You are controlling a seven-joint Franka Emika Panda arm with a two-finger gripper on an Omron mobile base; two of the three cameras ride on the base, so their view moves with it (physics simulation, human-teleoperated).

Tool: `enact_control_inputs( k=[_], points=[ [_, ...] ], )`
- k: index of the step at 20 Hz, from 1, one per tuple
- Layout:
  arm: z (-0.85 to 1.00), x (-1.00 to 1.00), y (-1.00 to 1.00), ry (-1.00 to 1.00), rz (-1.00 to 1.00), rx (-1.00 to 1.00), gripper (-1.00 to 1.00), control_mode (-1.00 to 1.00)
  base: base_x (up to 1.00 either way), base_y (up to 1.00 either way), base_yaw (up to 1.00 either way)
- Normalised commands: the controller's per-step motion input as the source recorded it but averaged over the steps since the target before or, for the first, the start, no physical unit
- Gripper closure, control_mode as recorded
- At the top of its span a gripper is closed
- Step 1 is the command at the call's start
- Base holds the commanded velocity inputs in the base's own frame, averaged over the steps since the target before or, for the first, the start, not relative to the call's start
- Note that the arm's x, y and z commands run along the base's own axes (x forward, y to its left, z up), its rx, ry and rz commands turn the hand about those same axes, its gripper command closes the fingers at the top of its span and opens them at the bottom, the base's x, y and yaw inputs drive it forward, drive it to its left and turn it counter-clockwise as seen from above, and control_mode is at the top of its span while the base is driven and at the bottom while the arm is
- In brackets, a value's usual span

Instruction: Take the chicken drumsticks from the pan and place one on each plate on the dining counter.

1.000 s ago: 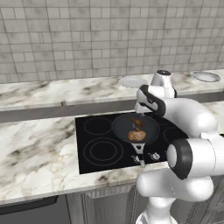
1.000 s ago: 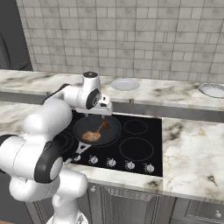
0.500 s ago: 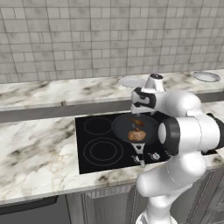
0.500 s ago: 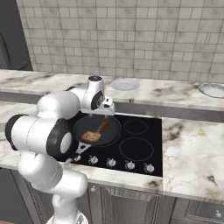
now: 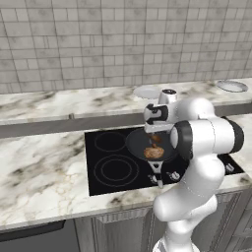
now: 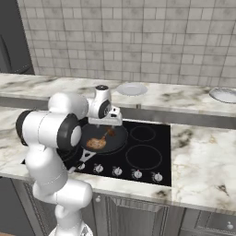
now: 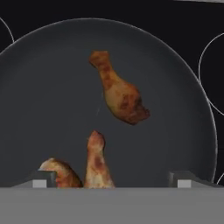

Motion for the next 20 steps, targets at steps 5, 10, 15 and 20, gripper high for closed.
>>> enact_control_inputs(
  k=[5,10,15,20],
  points=[
    [-0.29,0.32,0.00,0.00,0.00,0.00,-1.00,-1.00,0.00,0.00,0.00],
    [-0.30,0.34,0.00,0.00,0.00,0.00,-1.00,-1.00,0.00,0.00,0.00],
    [-0.25,0.34,0.00,0.00,0.00,0.00,-1.00,-1.00,0.00,0.00,0.00],
    [-0.23,0.25,-0.03,0.00,0.00,0.00,-1.00,-1.00,0.00,0.00,0.00]
  ],
)
